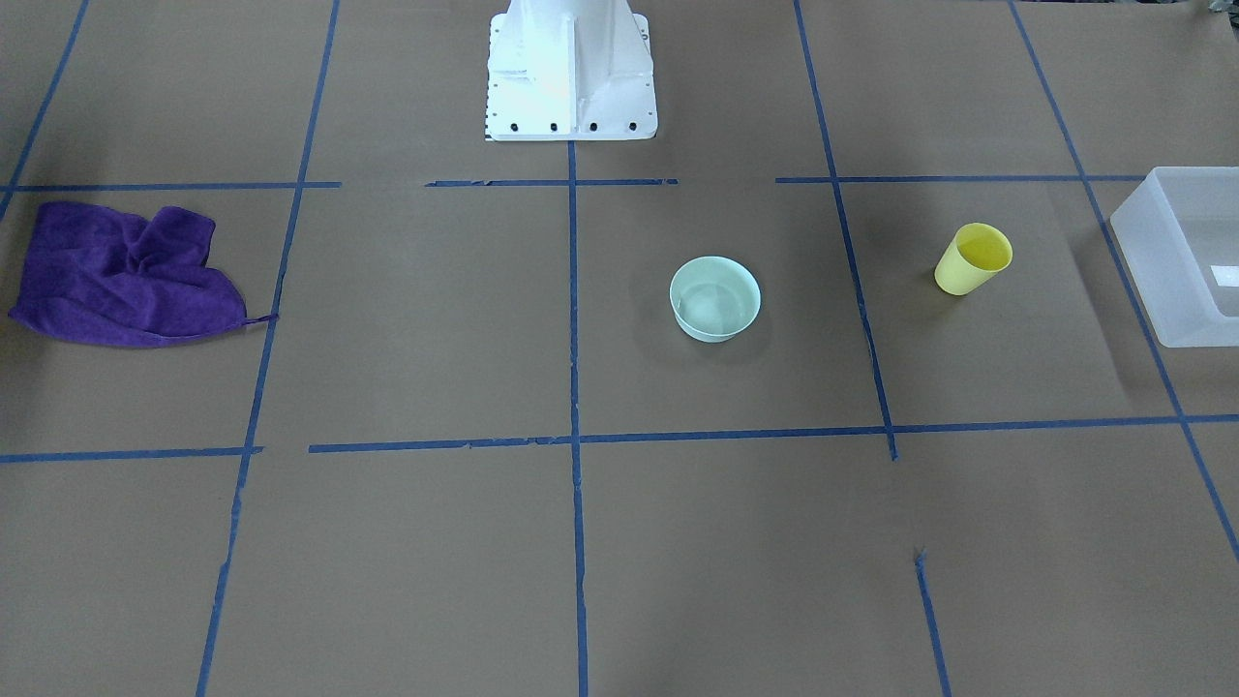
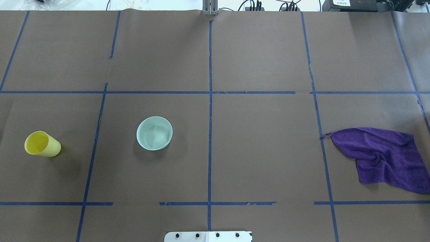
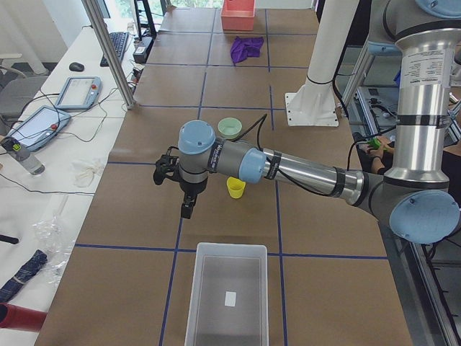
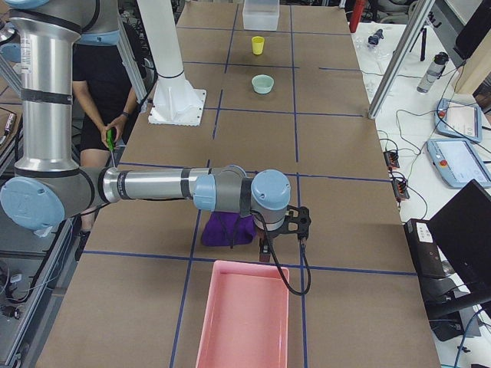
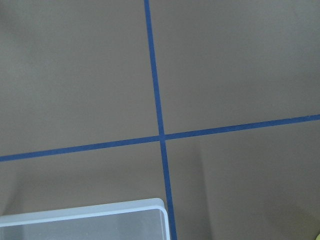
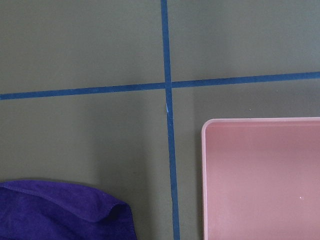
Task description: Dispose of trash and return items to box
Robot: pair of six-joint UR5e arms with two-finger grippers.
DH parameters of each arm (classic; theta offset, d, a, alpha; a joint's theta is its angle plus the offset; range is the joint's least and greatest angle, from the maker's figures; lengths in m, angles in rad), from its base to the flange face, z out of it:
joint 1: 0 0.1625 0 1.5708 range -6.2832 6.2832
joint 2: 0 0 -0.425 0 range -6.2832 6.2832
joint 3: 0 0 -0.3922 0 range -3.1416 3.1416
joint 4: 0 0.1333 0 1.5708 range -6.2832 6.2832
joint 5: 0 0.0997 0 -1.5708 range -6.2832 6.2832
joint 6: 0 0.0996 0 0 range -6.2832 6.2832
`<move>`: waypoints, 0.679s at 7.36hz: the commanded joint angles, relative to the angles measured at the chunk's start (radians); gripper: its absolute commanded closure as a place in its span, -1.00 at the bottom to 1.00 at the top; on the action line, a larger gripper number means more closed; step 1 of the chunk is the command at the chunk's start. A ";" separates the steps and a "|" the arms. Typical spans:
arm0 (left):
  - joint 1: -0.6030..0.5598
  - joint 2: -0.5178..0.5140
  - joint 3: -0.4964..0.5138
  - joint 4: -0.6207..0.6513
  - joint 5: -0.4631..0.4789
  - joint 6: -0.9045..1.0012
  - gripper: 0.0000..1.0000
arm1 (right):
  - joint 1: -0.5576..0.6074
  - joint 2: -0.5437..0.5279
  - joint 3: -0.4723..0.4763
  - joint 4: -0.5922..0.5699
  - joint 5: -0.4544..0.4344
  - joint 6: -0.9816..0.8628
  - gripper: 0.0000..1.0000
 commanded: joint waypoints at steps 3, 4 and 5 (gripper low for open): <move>0.289 0.208 -0.022 -0.566 0.006 -0.539 -0.92 | 0.000 -0.005 0.029 -0.003 0.001 -0.002 -1.00; 0.357 0.212 -0.020 -0.610 0.035 -0.631 -0.91 | 0.000 -0.004 0.033 -0.005 0.001 -0.002 -1.00; 0.415 0.212 -0.018 -0.648 0.093 -0.711 -0.88 | -0.002 -0.002 0.036 -0.005 0.001 -0.002 -1.00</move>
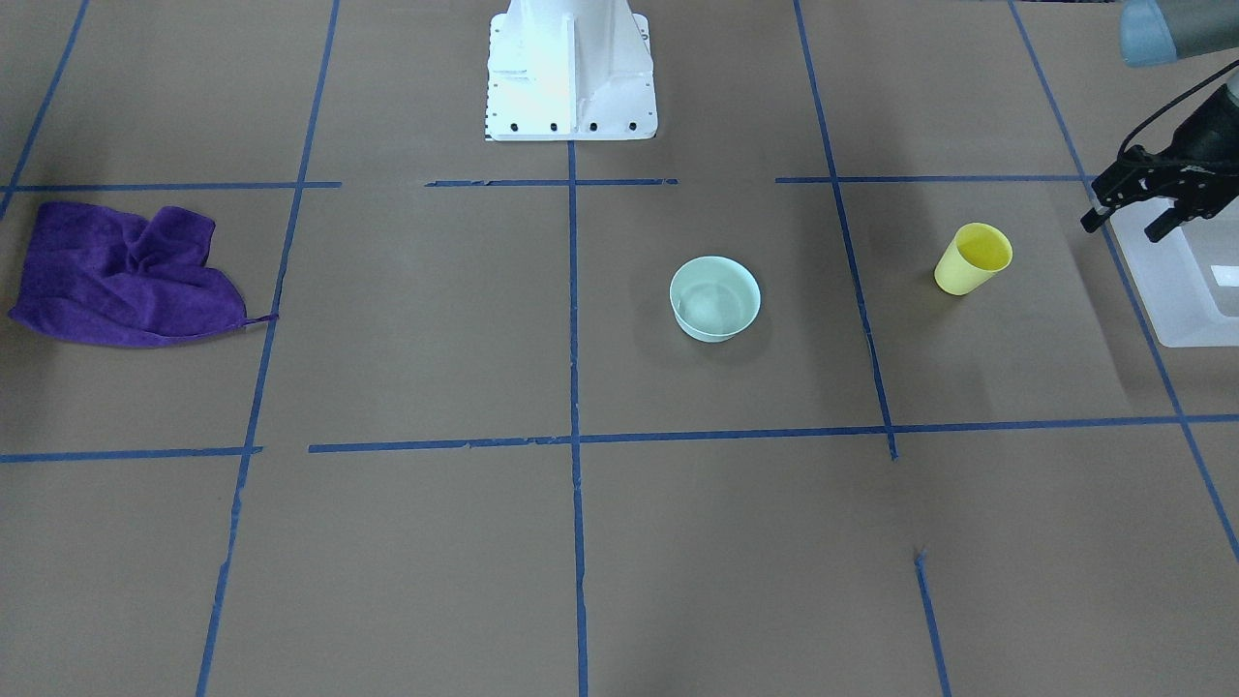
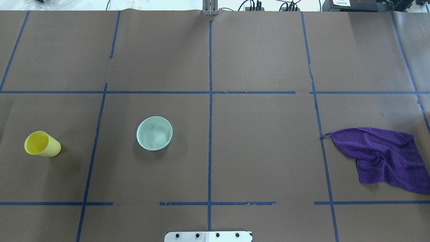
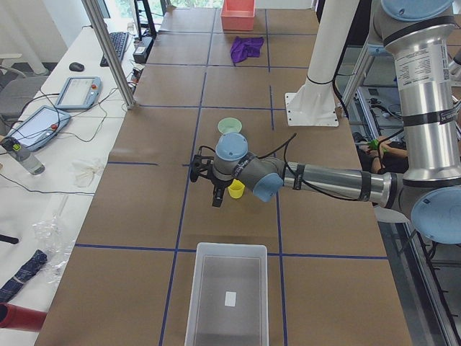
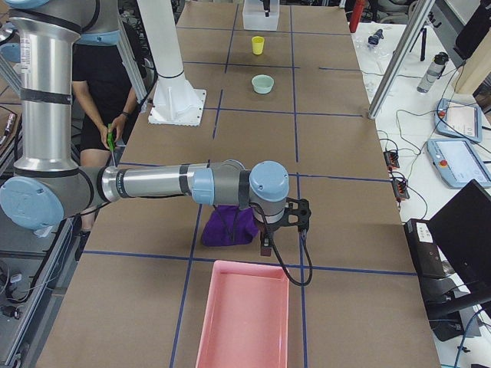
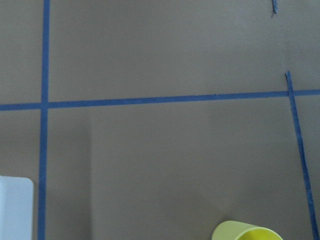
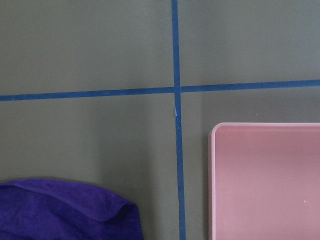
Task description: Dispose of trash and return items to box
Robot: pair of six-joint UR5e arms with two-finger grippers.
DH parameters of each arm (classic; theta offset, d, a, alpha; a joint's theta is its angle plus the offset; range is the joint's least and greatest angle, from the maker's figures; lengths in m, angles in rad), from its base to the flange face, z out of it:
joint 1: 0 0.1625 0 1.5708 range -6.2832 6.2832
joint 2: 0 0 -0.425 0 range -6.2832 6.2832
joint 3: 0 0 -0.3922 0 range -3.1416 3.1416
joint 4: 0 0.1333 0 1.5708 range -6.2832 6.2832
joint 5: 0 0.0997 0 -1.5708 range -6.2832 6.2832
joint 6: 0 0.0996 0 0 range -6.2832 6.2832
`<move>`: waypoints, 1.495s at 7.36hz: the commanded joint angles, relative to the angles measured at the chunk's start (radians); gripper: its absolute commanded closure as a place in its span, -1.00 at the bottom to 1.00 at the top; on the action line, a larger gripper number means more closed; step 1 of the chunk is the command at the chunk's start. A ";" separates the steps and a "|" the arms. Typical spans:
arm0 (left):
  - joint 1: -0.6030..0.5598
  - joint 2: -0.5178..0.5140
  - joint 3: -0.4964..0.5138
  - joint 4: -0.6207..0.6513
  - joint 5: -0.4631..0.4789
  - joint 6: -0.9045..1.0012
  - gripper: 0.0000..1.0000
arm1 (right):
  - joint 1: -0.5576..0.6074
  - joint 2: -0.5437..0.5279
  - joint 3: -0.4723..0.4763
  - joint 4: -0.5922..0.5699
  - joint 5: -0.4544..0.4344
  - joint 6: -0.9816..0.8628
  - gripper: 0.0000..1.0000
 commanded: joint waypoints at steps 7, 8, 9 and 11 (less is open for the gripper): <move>0.256 -0.003 0.060 -0.140 0.141 -0.248 -0.69 | -0.015 0.003 0.010 -0.001 -0.002 0.000 -1.00; 0.269 -0.003 0.067 -0.141 0.171 -0.250 -0.55 | -0.015 0.003 0.010 -0.001 -0.002 0.000 -1.00; 0.270 -0.007 0.074 -0.145 0.173 -0.250 -0.40 | -0.016 0.003 0.010 -0.001 -0.002 0.000 -1.00; 0.272 -0.021 0.094 -0.145 0.173 -0.250 -0.19 | -0.018 0.003 0.010 -0.002 -0.002 0.000 -1.00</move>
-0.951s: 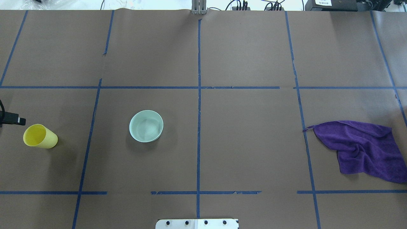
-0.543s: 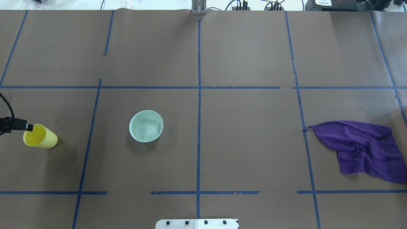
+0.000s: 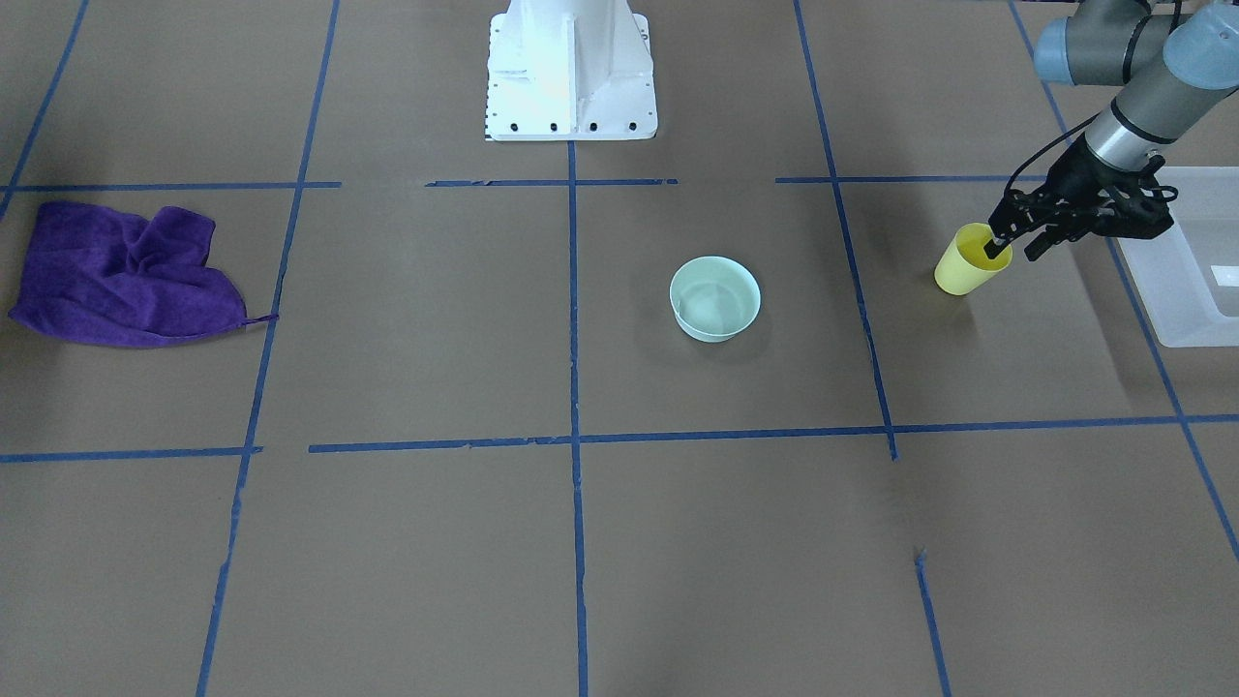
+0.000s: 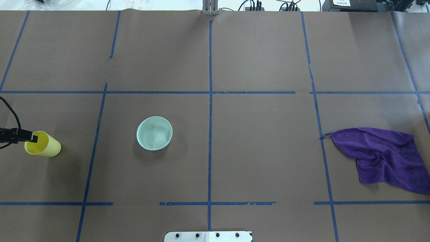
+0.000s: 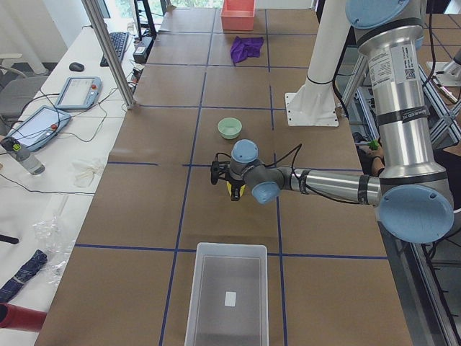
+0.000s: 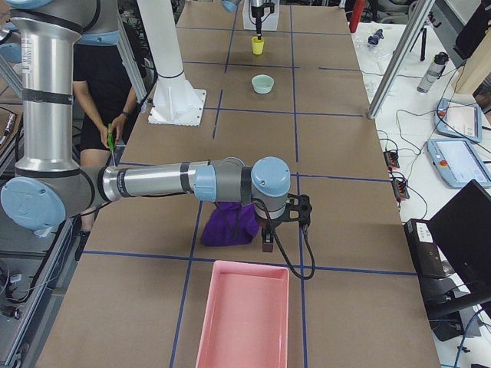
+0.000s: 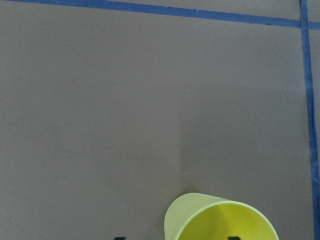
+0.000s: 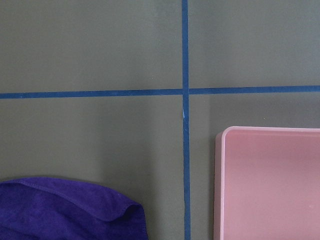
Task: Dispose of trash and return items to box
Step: 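Reach the left gripper to the yellow cup and grasp it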
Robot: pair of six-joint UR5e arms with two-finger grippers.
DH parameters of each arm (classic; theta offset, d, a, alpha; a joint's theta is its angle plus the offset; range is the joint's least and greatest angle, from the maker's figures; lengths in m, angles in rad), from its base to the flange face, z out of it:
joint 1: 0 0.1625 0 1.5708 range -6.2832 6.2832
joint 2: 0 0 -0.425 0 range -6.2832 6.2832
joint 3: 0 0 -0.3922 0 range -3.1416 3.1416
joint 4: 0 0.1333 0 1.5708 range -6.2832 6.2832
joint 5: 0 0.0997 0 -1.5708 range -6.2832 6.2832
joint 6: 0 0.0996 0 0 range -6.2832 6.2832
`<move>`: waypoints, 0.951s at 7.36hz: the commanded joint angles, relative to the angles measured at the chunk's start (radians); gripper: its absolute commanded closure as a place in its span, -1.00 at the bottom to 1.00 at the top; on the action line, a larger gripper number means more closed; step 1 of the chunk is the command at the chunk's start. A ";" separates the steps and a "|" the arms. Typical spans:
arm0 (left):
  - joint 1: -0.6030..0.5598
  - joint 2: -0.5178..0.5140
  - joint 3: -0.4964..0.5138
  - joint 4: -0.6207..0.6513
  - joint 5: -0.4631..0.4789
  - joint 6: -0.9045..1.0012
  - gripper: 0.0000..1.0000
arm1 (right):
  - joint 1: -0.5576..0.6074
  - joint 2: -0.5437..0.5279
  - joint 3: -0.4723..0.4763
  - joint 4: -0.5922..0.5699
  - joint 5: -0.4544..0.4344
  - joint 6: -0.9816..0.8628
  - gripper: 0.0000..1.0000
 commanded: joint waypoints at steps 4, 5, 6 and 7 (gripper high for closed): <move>0.025 -0.017 0.028 -0.001 0.003 0.000 -0.06 | -0.003 0.002 0.000 0.001 -0.002 -0.002 -1.00; 0.027 -0.017 0.034 -0.001 0.003 0.000 -0.01 | -0.003 0.002 0.002 -0.001 -0.002 -0.002 -1.00; 0.031 -0.021 0.043 -0.001 0.003 0.000 0.01 | -0.003 0.002 0.002 -0.001 -0.002 -0.002 -1.00; 0.031 -0.026 0.050 -0.001 0.003 0.000 0.11 | -0.003 0.002 0.002 -0.001 -0.002 0.000 -1.00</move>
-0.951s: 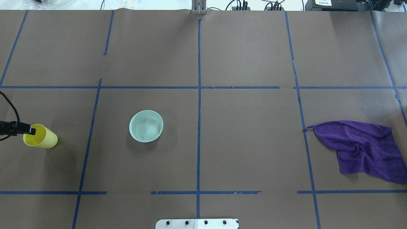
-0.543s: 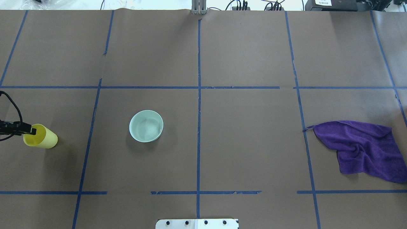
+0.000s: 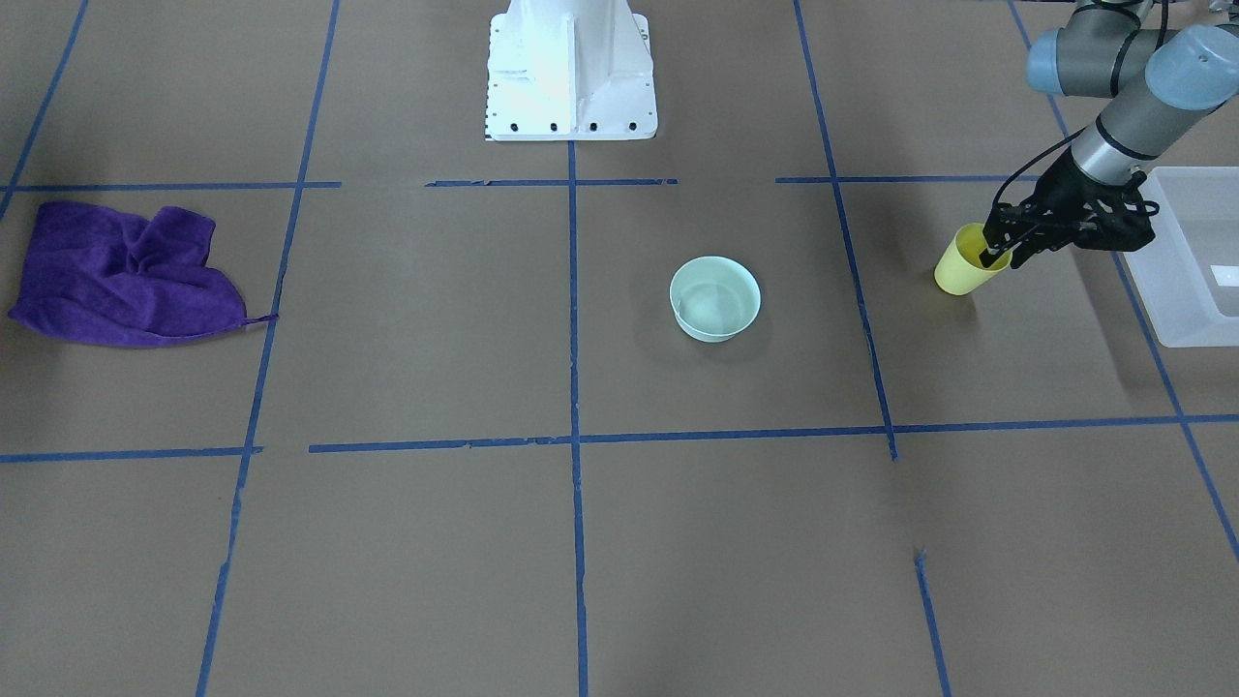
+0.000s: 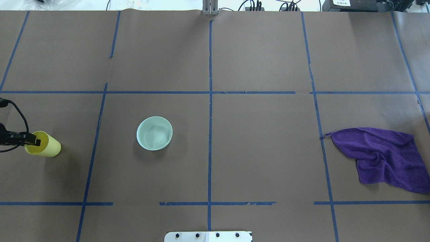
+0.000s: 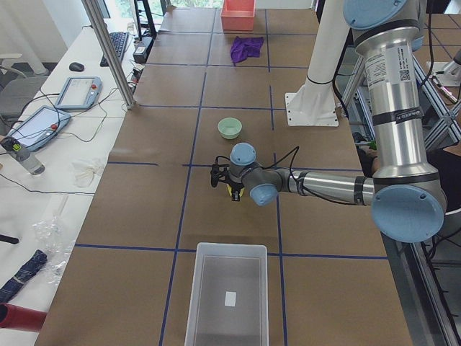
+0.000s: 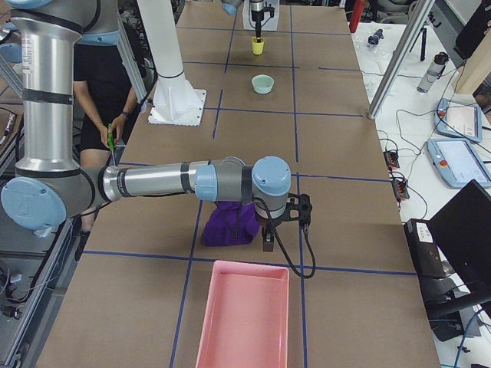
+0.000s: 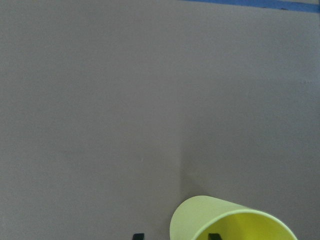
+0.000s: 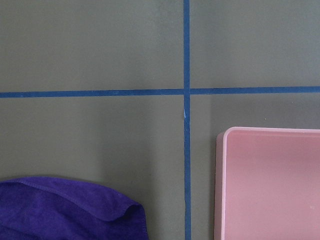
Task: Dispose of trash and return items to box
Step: 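Reach the left gripper to the yellow cup and grasp it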
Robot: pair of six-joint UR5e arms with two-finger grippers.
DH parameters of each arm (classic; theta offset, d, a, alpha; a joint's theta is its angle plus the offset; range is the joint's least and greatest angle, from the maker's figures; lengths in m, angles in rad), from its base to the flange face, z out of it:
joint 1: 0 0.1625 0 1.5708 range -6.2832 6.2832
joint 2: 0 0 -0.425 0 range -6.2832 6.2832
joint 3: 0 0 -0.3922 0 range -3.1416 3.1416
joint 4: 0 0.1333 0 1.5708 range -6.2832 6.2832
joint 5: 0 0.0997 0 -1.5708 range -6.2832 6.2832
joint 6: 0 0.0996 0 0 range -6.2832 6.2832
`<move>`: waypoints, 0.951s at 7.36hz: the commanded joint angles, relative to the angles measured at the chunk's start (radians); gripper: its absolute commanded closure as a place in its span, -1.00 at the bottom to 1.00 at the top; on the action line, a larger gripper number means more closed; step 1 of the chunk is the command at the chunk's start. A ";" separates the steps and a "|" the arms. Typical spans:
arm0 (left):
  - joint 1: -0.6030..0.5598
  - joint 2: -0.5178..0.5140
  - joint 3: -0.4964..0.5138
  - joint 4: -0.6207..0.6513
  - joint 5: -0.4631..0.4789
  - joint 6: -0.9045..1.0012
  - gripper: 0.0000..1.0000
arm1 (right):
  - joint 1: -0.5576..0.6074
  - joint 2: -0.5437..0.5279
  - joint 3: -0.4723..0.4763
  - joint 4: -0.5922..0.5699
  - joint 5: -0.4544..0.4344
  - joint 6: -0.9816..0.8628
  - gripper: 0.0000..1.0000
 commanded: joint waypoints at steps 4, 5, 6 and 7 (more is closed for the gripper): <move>-0.005 -0.005 -0.044 0.006 -0.031 -0.011 1.00 | -0.012 0.000 -0.001 0.003 -0.009 -0.002 -1.00; -0.023 0.012 -0.092 0.011 -0.097 -0.011 1.00 | -0.031 0.003 0.008 0.003 0.003 0.007 -1.00; -0.071 0.012 -0.120 0.029 -0.151 -0.009 1.00 | -0.060 0.009 0.011 0.007 -0.002 0.056 -1.00; -0.114 0.007 -0.134 0.040 -0.153 -0.009 1.00 | -0.121 0.009 0.017 0.033 -0.005 0.099 -1.00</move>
